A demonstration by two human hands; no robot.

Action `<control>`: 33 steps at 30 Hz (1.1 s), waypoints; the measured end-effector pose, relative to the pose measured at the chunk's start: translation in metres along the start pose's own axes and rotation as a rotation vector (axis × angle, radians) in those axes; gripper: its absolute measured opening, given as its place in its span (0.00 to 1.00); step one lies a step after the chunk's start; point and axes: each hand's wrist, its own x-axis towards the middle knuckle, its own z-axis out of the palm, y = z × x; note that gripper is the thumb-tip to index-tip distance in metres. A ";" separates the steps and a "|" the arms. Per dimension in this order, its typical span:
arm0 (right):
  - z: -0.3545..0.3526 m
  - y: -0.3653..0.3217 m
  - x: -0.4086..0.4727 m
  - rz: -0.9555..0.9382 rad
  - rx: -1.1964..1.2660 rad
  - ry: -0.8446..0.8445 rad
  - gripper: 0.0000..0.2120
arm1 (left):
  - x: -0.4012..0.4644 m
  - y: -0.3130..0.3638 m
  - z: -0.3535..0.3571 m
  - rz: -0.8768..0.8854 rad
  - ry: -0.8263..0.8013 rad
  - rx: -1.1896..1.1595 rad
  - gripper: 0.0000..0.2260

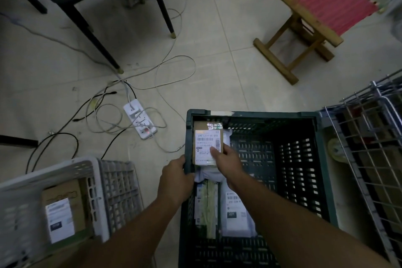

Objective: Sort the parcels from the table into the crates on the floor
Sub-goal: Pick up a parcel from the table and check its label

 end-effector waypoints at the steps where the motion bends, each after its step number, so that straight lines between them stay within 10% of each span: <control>1: 0.001 0.000 0.000 -0.010 -0.009 0.015 0.14 | 0.001 -0.001 0.001 0.005 -0.003 -0.005 0.16; 14: -0.011 -0.031 -0.039 0.048 -0.288 0.071 0.27 | -0.011 0.010 -0.008 -0.042 -0.086 0.338 0.04; 33: -0.055 -0.262 -0.363 -0.508 -1.418 -0.225 0.25 | -0.247 0.215 -0.236 0.242 -0.112 0.779 0.27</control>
